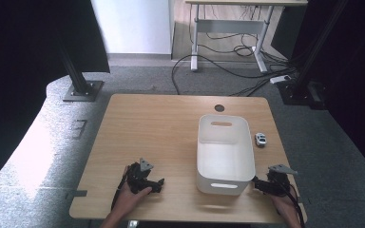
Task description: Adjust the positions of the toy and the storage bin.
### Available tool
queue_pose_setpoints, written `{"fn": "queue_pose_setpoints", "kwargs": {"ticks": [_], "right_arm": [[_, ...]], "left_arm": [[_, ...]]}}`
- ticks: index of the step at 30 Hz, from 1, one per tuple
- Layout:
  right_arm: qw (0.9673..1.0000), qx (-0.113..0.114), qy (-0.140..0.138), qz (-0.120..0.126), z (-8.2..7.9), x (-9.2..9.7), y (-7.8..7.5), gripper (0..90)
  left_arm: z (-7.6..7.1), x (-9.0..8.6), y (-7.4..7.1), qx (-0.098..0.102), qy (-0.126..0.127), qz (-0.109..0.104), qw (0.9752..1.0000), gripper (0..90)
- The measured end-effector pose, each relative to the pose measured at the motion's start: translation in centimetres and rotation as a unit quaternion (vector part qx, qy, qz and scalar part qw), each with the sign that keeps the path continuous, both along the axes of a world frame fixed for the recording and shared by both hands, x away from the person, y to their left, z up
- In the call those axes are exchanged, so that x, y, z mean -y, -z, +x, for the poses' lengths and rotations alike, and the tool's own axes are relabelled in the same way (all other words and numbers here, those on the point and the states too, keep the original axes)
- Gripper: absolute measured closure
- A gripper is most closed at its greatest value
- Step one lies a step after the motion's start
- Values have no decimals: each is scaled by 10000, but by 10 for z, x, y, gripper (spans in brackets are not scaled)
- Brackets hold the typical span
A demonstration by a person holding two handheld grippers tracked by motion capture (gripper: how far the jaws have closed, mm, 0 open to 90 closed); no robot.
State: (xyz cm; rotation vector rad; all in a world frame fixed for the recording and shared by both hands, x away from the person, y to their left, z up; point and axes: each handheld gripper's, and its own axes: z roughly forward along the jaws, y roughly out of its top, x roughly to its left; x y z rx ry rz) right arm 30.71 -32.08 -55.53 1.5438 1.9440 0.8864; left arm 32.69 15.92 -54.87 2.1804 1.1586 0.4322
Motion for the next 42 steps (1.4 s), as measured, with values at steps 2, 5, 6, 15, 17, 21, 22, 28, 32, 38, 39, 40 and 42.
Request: {"fn": "queue_pose_setpoints", "kwargs": {"ticks": [2, 5, 6, 15, 17, 21, 22, 28, 32, 38, 39, 40, 42], "right_arm": [[10000, -2, -2, 0, 0, 0, 0, 195], [10000, -3, -14, 3, 0, 0, 0, 195], [10000, -4, -25, -2, 0, 0, 0, 195], [10000, -8, -62, -6, 3, 0, 0, 192], [10000, -7, -54, -8, 3, 0, 0, 191], [10000, -17, -9, -12, 3, 0, 0, 180], [10000, -17, 17, -7, 4, 0, 0, 178], [10000, -29, 92, 6, 5, -1, 0, 171], [9999, -26, 140, 27, 8, -1, 0, 172], [9995, 94, 200, 204, 4, 2, -9, 174], [9995, 94, 200, 204, 4, 2, -9, 174], [9992, 184, 210, 289, 2, 4, -16, 175], [9989, 258, 191, 346, 0, 4, -22, 175]], "left_arm": [[0, 0, 0, 0, -1, -1, 10000, 0], [0, 0, 0, 0, -2, 0, 10000, 0], [0, 0, 0, 1, -4, 1, 10000, 0], [0, 0, 0, 1, -7, 0, 10000, 0], [0, 0, 0, 1, -9, 2, 10000, 0], [0, 0, 0, -1, 7, 1, 10000, 0], [0, 0, 0, -2, 17, -2, 10000, 0], [0, 0, 0, 1, 17, 0, 10000, 0], [0, 0, 0, -1, 13, 0, 10000, 0], [0, 0, 0, -1, 20, -4, 10000, 0], [0, 0, 0, -1, 20, -4, 10000, 0], [0, 1, 0, 0, 20, -3, 10000, 0], [0, 1, 0, 2, 20, -3, 10000, 0]]}}
